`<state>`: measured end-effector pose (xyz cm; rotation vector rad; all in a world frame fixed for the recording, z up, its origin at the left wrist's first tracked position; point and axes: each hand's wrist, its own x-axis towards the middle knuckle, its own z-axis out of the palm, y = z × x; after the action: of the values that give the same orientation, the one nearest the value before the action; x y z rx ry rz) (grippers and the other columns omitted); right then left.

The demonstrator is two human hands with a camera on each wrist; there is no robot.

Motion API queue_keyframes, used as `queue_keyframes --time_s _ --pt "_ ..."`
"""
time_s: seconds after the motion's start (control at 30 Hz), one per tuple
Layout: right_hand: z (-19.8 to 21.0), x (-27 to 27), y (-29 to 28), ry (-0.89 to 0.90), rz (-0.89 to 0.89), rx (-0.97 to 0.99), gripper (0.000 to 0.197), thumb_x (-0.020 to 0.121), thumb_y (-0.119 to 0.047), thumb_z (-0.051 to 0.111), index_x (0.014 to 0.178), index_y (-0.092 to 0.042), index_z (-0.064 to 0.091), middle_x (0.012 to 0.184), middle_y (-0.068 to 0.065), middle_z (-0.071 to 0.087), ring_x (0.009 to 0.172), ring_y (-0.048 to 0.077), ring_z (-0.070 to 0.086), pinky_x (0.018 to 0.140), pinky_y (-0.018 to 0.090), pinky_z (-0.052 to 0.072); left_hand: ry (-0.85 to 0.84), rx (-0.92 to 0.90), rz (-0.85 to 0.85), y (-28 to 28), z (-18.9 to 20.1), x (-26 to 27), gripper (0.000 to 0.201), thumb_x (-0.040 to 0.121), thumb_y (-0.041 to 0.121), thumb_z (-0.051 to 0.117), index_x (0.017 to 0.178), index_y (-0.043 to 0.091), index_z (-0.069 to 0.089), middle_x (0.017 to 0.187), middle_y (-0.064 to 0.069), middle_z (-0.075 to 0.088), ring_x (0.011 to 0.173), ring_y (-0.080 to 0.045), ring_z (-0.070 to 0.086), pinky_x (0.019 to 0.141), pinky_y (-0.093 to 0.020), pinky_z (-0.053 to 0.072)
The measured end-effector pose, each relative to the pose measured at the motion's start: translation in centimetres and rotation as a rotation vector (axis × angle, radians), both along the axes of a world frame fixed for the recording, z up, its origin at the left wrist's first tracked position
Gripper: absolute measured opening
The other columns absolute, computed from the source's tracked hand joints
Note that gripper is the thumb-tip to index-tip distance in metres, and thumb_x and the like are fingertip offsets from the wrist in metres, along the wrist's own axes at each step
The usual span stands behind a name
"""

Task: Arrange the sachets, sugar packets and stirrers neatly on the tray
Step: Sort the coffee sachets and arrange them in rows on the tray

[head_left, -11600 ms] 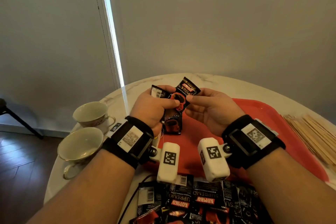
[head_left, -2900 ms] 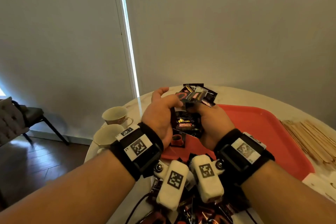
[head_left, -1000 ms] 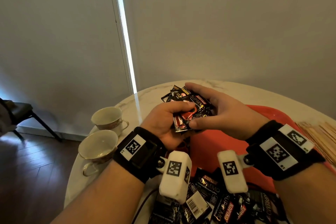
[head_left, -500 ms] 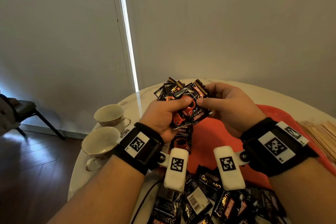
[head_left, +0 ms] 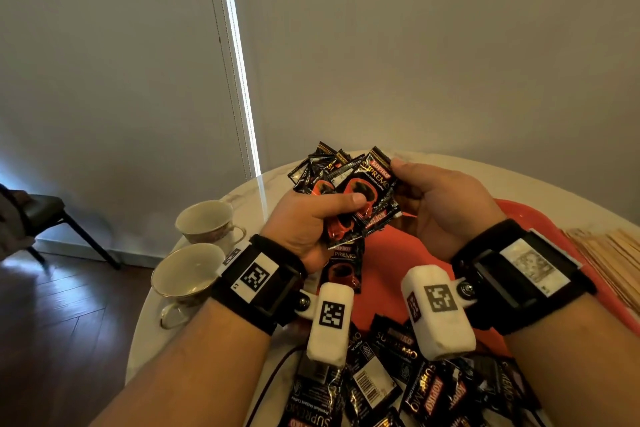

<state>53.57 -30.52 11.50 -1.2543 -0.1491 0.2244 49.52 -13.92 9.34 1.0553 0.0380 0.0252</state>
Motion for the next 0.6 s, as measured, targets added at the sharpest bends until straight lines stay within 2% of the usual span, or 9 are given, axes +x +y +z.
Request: queue_keyframes --time_s 0.1,0.17,0.23,0.27,0.37,0.47,0.53,0.57,0.6 --pt "0.1 -0.4 0.1 -0.028 0.033 -0.022 0.007 0.091 -0.017 0.071 0.090 -0.011 0.067 0.080 0.004 0.073 0.063 0.012 0.068 0.057 0.027 0.058 0.015 -0.054 -0.011 0.2 0.2 -0.2 0.041 0.070 -0.005 0.068 0.111 -0.006 0.070 0.104 -0.026 0.074 0.090 -0.038 0.076 0.083 -0.049 0.063" --pt "0.2 -0.3 0.0 -0.035 0.025 -0.012 0.010 0.090 -0.009 0.070 0.083 -0.011 0.063 0.078 0.005 0.073 0.062 0.012 0.068 0.057 0.027 0.059 0.026 -0.067 0.003 0.1 0.5 -0.3 0.040 0.072 -0.001 0.071 0.111 -0.007 0.070 0.112 -0.029 0.072 0.099 -0.042 0.073 0.092 -0.053 0.059" --pt "0.4 -0.3 -0.1 -0.015 -0.016 0.033 0.007 0.091 -0.008 0.069 0.087 -0.011 0.064 0.078 0.005 0.072 0.063 0.012 0.067 0.058 0.027 0.060 0.021 -0.088 0.033 0.0 0.6 -0.4 0.050 0.072 0.006 0.078 0.118 -0.009 0.068 0.122 -0.031 0.069 0.110 -0.046 0.069 0.101 -0.056 0.054" --pt "0.3 -0.2 -0.1 0.010 -0.042 0.064 0.005 0.092 -0.009 0.069 0.090 -0.010 0.064 0.077 0.005 0.071 0.063 0.013 0.066 0.059 0.028 0.060 0.014 -0.104 0.060 0.0 0.8 -0.3 0.049 0.073 0.008 0.078 0.118 -0.009 0.069 0.119 -0.030 0.070 0.106 -0.044 0.071 0.097 -0.053 0.057" --pt "-0.7 0.1 -0.4 0.114 -0.120 0.115 0.006 0.095 -0.012 0.067 0.091 -0.012 0.063 0.071 0.003 0.069 0.056 0.012 0.063 0.054 0.027 0.059 0.006 -0.193 0.157 0.6 1.1 0.1 0.029 0.081 0.003 0.071 0.109 -0.004 0.070 0.102 -0.022 0.075 0.086 -0.034 0.076 0.073 -0.043 0.064" --pt "-2.2 -0.2 -0.7 0.181 -0.102 -0.085 0.005 0.095 -0.008 0.067 0.091 -0.008 0.064 0.070 0.006 0.067 0.053 0.011 0.058 0.049 0.024 0.056 0.007 -0.273 0.220 1.5 1.4 0.3 0.017 0.093 0.002 0.066 0.109 -0.003 0.068 0.096 -0.019 0.077 0.087 -0.036 0.077 0.079 -0.051 0.063" --pt "-3.1 -0.4 -0.8 0.204 -0.038 -0.273 0.005 0.092 -0.003 0.069 0.094 -0.003 0.064 0.073 0.011 0.066 0.054 0.014 0.058 0.049 0.026 0.056 0.006 -0.296 0.242 1.9 1.7 0.1 0.005 0.097 0.003 0.062 0.095 0.002 0.066 0.081 -0.015 0.077 0.074 -0.032 0.077 0.063 -0.045 0.063" --pt "-3.4 -0.5 -0.8 0.211 -0.012 -0.347 0.009 0.089 -0.001 0.072 0.095 -0.001 0.064 0.072 0.012 0.066 0.053 0.016 0.058 0.051 0.028 0.056 0.001 -0.308 0.253 2.1 1.7 0.2 0.007 0.097 0.002 0.061 0.092 0.004 0.065 0.078 -0.013 0.077 0.073 -0.031 0.077 0.060 -0.042 0.062" --pt "-3.5 -0.5 -0.7 0.214 0.010 -0.413 0.013 0.086 0.000 0.075 0.094 -0.001 0.064 0.069 0.012 0.067 0.053 0.017 0.059 0.052 0.030 0.057 -0.006 -0.318 0.258 2.1 1.8 0.2 0.007 0.096 0.002 0.062 0.091 0.005 0.065 0.078 -0.013 0.077 0.076 -0.031 0.077 0.063 -0.043 0.062"
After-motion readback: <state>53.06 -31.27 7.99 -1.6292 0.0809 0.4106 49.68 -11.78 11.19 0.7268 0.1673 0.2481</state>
